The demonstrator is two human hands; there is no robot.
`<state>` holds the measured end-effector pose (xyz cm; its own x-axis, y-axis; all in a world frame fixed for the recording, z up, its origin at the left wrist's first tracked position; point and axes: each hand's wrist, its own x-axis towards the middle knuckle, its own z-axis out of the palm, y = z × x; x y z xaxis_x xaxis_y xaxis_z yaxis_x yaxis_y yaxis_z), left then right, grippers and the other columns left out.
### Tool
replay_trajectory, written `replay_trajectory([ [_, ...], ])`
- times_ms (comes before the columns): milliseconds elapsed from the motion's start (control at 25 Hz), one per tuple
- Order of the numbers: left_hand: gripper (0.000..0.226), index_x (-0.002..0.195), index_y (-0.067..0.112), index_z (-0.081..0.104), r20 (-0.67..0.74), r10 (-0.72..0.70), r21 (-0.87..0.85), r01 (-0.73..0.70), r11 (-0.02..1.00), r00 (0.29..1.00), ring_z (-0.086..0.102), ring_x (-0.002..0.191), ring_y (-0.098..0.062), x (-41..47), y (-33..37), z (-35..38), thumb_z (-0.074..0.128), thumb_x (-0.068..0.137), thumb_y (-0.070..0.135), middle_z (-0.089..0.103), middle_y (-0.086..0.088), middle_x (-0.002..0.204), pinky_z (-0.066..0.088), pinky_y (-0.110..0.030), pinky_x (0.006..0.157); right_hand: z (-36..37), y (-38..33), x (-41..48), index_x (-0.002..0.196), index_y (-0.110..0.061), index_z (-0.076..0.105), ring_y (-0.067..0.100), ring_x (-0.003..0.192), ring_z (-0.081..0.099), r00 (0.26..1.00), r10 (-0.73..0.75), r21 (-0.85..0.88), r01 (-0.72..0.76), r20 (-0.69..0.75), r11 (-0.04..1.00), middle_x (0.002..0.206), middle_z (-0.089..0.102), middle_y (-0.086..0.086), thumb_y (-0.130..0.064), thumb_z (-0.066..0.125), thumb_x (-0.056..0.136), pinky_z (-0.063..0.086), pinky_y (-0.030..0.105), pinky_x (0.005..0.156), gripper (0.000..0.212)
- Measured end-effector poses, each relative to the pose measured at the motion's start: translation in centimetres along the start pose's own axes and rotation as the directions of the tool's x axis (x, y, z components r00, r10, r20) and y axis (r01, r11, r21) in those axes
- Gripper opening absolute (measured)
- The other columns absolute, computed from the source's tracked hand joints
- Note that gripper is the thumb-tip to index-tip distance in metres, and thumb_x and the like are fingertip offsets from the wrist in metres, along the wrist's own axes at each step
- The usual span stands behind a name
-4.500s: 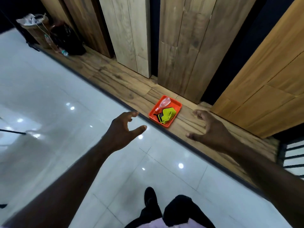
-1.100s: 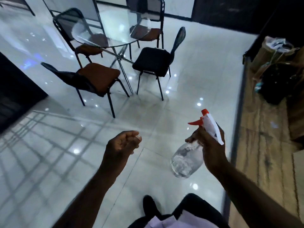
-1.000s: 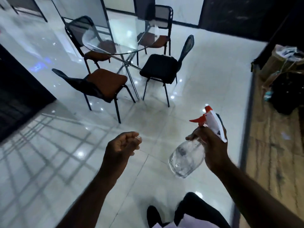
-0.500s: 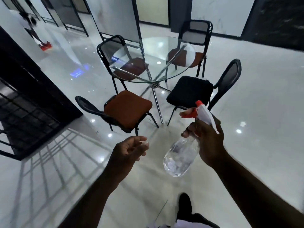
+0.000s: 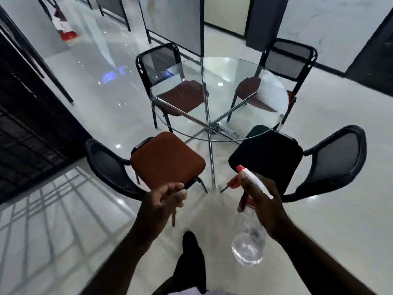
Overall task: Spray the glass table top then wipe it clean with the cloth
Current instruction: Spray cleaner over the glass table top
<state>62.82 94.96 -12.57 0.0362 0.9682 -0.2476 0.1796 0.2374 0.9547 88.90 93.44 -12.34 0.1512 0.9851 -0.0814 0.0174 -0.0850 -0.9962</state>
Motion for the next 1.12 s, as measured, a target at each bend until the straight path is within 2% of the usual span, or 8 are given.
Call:
replay_trajectory([
  [120, 0.052, 0.105, 0.023, 0.076, 0.012, -0.063, -0.051, 0.064, 0.997, 0.998, 0.072, 0.078, -0.017, 7.4, 1.3, -0.1, 0.075, 0.069, 0.059, 0.080, -0.008, 0.091, 0.055, -0.041, 0.073, 0.3, -0.5, 6.3, 0.116, 0.003, 0.076, 0.011, 0.049, 0.064, 0.998, 0.044, 0.022, -0.043, -0.039, 0.999, 0.102, 0.077, 0.024, -0.036, 0.068, 0.096, 0.047, 0.017, 0.047, 0.044],
  [200, 0.043, 0.103, 0.023, 0.076, 0.071, -0.083, -0.042, 0.086, 0.995, 0.994, 0.069, 0.078, -0.018, 13.1, 1.9, 0.4, 0.078, 0.073, 0.054, 0.079, -0.008, 0.089, 0.052, -0.039, 0.070, -0.1, -0.7, 11.4, 0.111, -0.001, 0.076, 0.016, 0.049, 0.063, 0.997, 0.036, 0.014, -0.035, -0.064, 0.999, 0.105, 0.076, 0.026, -0.040, 0.072, 0.098, 0.050, 0.020, 0.047, 0.041],
  [360, 0.033, 0.108, 0.020, 0.076, 0.113, -0.086, 0.090, 0.076, 0.993, 0.990, 0.071, 0.077, -0.003, 22.4, 3.3, 2.6, 0.080, 0.083, 0.041, 0.079, 0.008, 0.085, 0.054, -0.021, 0.073, -1.2, 0.6, 19.4, 0.098, -0.008, 0.076, 0.026, 0.050, 0.064, 0.994, 0.054, -0.063, -0.060, -0.097, 0.996, 0.097, 0.075, 0.018, -0.061, 0.072, 0.089, 0.054, 0.032, 0.048, 0.054],
  [520, 0.040, 0.115, 0.024, 0.074, 0.120, -0.111, 0.325, 0.066, 0.943, 0.987, 0.071, 0.087, 0.002, 29.8, 2.7, 5.1, 0.077, 0.085, 0.050, 0.078, 0.008, 0.097, 0.052, -0.010, 0.073, -1.8, 3.2, 27.3, 0.091, -0.012, 0.078, 0.029, 0.047, 0.064, 0.995, 0.100, -0.090, -0.100, -0.001, 0.991, 0.086, 0.076, 0.018, -0.078, 0.077, 0.078, 0.054, 0.039, 0.046, 0.067],
  [680, 0.048, 0.131, 0.025, 0.068, 0.009, -0.354, 0.504, 0.301, 0.810, 0.935, 0.068, 0.108, -0.009, 33.9, 1.2, 8.0, 0.071, 0.092, 0.054, 0.074, 0.002, 0.123, 0.055, -0.030, 0.098, -3.1, 4.4, 33.6, 0.099, -0.011, 0.076, 0.029, 0.048, 0.069, 0.988, 0.097, -0.211, -0.069, 0.122, 0.975, 0.079, 0.072, 0.016, -0.061, 0.072, 0.094, 0.058, 0.054, 0.050, 0.051],
  [840, 0.064, 0.145, 0.020, 0.058, -0.008, -0.420, 0.594, 0.343, 0.728, 0.907, 0.058, 0.134, -0.019, 37.1, 0.6, 9.4, 0.071, 0.092, 0.053, 0.059, -0.004, 0.149, 0.047, -0.032, 0.111, -3.2, 5.4, 38.8, 0.088, -0.027, 0.072, 0.028, 0.049, 0.072, 0.954, 0.152, -0.262, -0.082, 0.257, 0.961, 0.069, 0.063, 0.000, -0.041, 0.072, 0.101, 0.061, 0.050, 0.052, 0.019],
  [1000, 0.070, 0.152, 0.016, 0.049, -0.108, -0.404, 0.570, 0.390, 0.723, 0.908, 0.044, 0.148, -0.020, 39.7, 0.3, 9.3, 0.070, 0.094, 0.048, 0.046, -0.007, 0.161, 0.035, -0.032, 0.120, -2.0, 5.8, 42.1, 0.071, -0.023, 0.060, 0.031, 0.043, 0.068, 0.936, 0.187, -0.344, -0.077, 0.299, 0.936, 0.058, 0.058, 0.009, -0.038, 0.074, 0.101, 0.053, 0.039, 0.047, 0.037],
  [1120, 0.082, 0.162, 0.017, 0.032, -0.095, -0.419, 0.591, 0.390, 0.706, 0.903, 0.027, 0.158, -0.020, 41.6, -0.8, 8.8, 0.068, 0.095, 0.048, 0.024, -0.004, 0.173, 0.027, -0.034, 0.125, -1.4, 7.0, 43.5, 0.073, -0.021, 0.054, 0.029, 0.046, 0.069, 0.930, 0.208, -0.430, -0.061, 0.304, 0.901, 0.059, 0.059, 0.007, -0.037, 0.072, 0.104, 0.056, 0.046, 0.050, 0.039],
])
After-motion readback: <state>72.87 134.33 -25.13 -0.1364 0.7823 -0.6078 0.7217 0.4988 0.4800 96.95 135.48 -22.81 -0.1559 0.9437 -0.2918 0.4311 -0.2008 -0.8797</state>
